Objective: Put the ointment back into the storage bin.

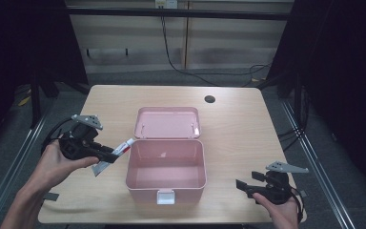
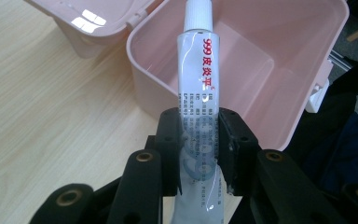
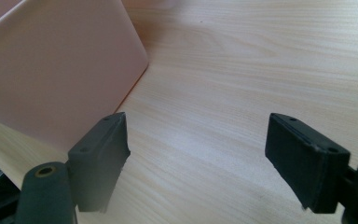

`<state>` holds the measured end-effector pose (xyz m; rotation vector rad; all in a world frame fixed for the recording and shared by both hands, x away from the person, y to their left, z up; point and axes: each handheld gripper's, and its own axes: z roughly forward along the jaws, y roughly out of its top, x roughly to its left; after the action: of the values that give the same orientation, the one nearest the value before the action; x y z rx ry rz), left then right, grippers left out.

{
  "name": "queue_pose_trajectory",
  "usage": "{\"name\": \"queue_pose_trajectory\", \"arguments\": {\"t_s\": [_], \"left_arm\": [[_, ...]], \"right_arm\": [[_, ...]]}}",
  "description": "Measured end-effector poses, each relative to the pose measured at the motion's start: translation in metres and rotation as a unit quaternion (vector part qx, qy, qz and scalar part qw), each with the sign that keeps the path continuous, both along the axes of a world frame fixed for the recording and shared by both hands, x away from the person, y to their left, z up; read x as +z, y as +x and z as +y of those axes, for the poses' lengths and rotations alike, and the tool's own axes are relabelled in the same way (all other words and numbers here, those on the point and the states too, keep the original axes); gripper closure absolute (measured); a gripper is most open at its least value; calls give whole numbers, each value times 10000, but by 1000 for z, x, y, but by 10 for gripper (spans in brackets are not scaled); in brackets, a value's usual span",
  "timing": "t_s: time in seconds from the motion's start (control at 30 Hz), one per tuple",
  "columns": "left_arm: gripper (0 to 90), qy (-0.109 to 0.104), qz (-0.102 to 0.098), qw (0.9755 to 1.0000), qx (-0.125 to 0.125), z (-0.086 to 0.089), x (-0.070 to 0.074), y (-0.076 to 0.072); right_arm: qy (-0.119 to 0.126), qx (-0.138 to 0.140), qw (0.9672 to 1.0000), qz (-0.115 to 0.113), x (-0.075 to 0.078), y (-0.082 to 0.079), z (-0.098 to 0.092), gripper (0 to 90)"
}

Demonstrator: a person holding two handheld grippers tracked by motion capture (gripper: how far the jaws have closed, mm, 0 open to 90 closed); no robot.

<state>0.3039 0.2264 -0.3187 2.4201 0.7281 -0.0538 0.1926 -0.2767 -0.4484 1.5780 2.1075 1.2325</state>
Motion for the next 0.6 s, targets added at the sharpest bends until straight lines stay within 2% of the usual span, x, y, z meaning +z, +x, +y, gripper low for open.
{"name": "queue_pose_trajectory", "arguments": {"t_s": [0.3, 0.33, 0.53, 0.6], "left_arm": [[714, 0, -24, 9998, -204, -14, 3, 1], [714, 52, -38, 9996, -288, -15, 4, 1], [713, 130, -48, 9990, -436, -24, 5, 3], [713, 105, -19, 9991, -410, -27, 5, 2]], "right_arm": [[-13, 0, 10000, 33, 0, 0, 0, 212], [-11, 2, 10000, 34, 0, 0, 0, 212], [-14, 7, 10000, 40, 0, 0, 0, 213], [-15, 11, 10000, 44, 0, 0, 0, 214]]}}
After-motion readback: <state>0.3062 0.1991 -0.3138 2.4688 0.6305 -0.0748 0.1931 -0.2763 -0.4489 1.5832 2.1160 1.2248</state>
